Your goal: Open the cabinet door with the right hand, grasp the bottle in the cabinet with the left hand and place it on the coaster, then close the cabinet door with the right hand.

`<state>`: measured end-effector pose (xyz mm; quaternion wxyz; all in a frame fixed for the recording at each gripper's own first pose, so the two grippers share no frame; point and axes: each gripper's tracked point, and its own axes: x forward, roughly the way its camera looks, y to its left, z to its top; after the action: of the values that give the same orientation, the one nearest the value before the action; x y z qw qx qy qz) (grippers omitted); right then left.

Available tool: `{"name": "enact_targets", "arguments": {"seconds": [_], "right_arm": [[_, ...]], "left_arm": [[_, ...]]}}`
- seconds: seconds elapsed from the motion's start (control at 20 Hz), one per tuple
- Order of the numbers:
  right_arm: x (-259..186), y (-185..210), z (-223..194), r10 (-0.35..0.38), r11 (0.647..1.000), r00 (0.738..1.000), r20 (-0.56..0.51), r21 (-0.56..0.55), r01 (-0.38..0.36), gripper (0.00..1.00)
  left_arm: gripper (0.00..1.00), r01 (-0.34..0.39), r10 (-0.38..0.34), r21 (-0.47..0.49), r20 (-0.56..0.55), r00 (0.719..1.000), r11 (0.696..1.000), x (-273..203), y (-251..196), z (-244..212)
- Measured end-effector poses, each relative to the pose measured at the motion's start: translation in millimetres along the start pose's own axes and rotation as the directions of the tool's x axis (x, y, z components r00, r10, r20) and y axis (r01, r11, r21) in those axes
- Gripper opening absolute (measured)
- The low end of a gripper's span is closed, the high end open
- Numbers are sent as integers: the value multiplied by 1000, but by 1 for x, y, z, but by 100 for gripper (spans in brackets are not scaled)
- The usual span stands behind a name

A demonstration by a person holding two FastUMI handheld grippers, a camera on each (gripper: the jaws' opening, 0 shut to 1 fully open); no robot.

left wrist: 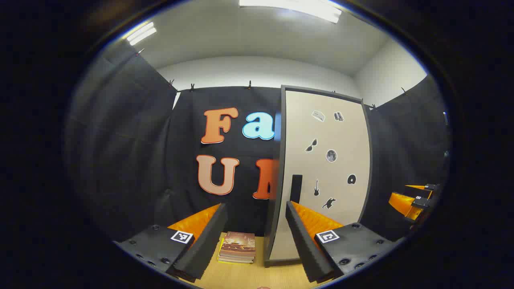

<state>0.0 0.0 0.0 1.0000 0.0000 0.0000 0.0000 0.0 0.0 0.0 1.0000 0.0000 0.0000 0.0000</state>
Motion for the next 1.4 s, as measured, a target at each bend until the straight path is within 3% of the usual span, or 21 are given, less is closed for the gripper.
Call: {"name": "enact_targets", "arguments": {"seconds": [0.15,0.3,0.35,0.5,0.55,0.75,0.8,0.95,1.05,1.1,1.4], "right_arm": [[4,7,0,11,1000,1000,-2,12,-11,93],[6,9,0,15,1000,1000,-2,18,-15,93],[7,10,-1,18,1000,1000,-5,21,-18,93],[10,15,-5,31,999,999,-16,19,-30,93],[10,16,-6,32,999,999,-17,14,-32,93],[11,26,-6,55,998,998,-20,12,-55,93],[13,29,-8,57,998,998,-26,10,-57,93],[20,41,-13,67,998,997,-39,4,-67,93],[24,49,-15,81,997,996,-47,9,-80,93],[28,53,-17,86,996,995,-54,14,-86,93],[58,90,-27,150,987,982,-110,65,-144,93]], "left_arm": [[96,-2,2,17,5,1000,1000,-2,3,2],[95,-14,13,36,9,1000,999,-4,7,2],[91,-16,16,38,7,1000,999,-4,9,0],[91,-24,24,36,-7,1000,999,-4,13,-4],[95,-26,27,35,-8,1000,999,-5,14,-4],[92,-39,39,40,-6,999,998,-7,20,-3],[96,-40,40,41,-4,999,998,-9,21,-2],[91,-41,41,37,-1,999,998,-12,25,-1],[95,-54,54,41,0,999,998,-16,33,0],[91,-63,63,46,0,998,997,-18,37,0],[91,-129,130,67,-8,991,989,-27,66,-4]]}}
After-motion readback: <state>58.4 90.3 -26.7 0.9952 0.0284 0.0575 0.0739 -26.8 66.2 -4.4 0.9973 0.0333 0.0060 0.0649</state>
